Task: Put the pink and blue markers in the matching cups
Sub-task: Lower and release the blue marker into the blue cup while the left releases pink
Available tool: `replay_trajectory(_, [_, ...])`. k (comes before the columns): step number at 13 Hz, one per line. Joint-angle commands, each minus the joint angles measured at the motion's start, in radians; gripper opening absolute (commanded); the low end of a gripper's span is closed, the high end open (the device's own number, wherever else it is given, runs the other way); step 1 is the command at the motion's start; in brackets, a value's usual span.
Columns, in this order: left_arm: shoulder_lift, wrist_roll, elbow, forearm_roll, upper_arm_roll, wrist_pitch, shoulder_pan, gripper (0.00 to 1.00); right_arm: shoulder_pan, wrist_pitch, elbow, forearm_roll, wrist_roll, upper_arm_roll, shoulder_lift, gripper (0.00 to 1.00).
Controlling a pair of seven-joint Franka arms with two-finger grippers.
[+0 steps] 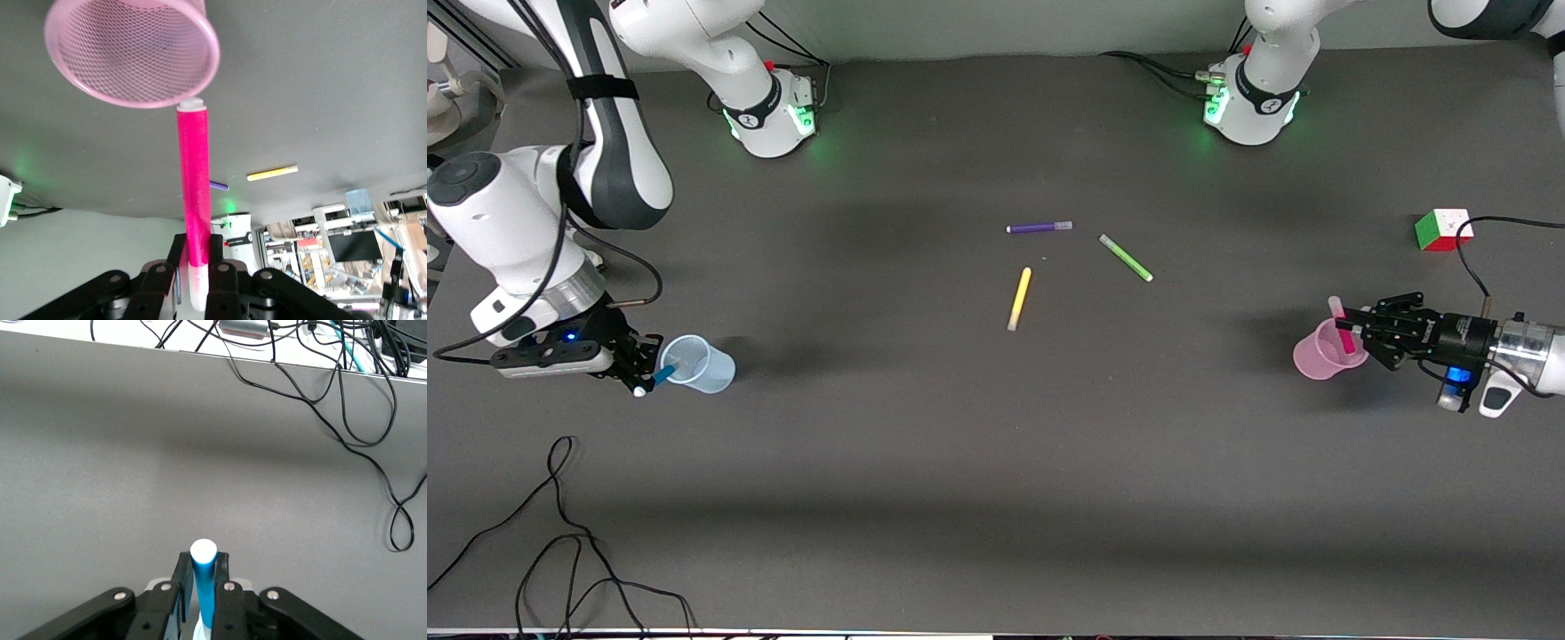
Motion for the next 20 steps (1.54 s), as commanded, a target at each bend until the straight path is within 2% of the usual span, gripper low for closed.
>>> replay_trajectory(1, [-0.016,0.093,-0.072,-0.022,-0.01,0.015,0.052,0.0,0.001,0.14,-0.114,-0.025,-0.02,-0.02,-0.013,0.0])
replay_trajectory(3, [0.001,0.1,-0.069,-0.036,-0.011,0.016,0.068,0.13,0.0,0.185,-0.162,-0.025,-0.02,-0.021,-0.012,0.0])
replay_trajectory(4, [0.012,0.106,-0.068,-0.043,-0.01,0.018,0.069,0.33,-0.002,0.18,-0.173,-0.025,-0.018,-0.023,-0.013,0.0])
replay_trajectory(5, [0.019,0.113,-0.066,-0.045,-0.01,0.019,0.069,0.45,-0.003,0.176,-0.182,-0.025,-0.014,-0.023,-0.013,0.0])
replay_trajectory(6, [0.024,0.132,-0.066,-0.045,-0.01,0.022,0.069,0.52,-0.005,0.177,-0.186,-0.025,-0.014,-0.023,-0.012,0.0])
replay_trajectory(7, [0.028,0.15,-0.066,-0.045,-0.01,0.032,0.069,0.52,-0.008,0.177,-0.186,-0.025,-0.018,-0.032,-0.01,0.0])
replay_trajectory(8, [0.029,0.153,-0.066,-0.043,-0.01,0.035,0.068,0.61,-0.011,0.177,-0.186,-0.025,-0.02,-0.035,-0.006,0.0])
replay_trajectory(9, [0.029,0.153,-0.063,-0.042,-0.008,0.036,0.066,0.93,-0.011,0.177,-0.185,-0.025,-0.02,-0.035,-0.003,0.27])
replay_trajectory(10, [0.019,0.147,-0.048,-0.03,-0.01,0.036,0.059,0.98,-0.011,0.177,-0.183,-0.025,-0.017,-0.035,0.005,0.77])
replay_trajectory(11, [0.01,0.141,-0.023,-0.004,-0.008,0.033,0.051,0.98,-0.013,0.176,-0.183,-0.025,-0.017,-0.035,0.008,1.0])
replay_trajectory(13, [-0.081,0.14,0.012,0.173,-0.01,0.044,-0.013,0.99,-0.016,0.174,-0.179,-0.025,-0.003,-0.034,0.007,1.0])
replay_trajectory(15, [-0.225,0.14,-0.023,0.339,-0.011,0.106,-0.084,0.99,-0.016,0.125,-0.158,-0.024,-0.001,-0.034,0.002,1.0])
replay_trajectory(19, [-0.434,0.143,-0.06,0.599,-0.011,0.154,-0.237,0.99,-0.016,-0.112,-0.023,-0.012,0.0,-0.027,-0.016,1.0])
replay_trajectory(20, [-0.471,0.143,-0.063,0.621,-0.011,0.156,-0.263,0.99,-0.017,-0.211,0.038,-0.012,0.002,-0.027,-0.024,1.0])
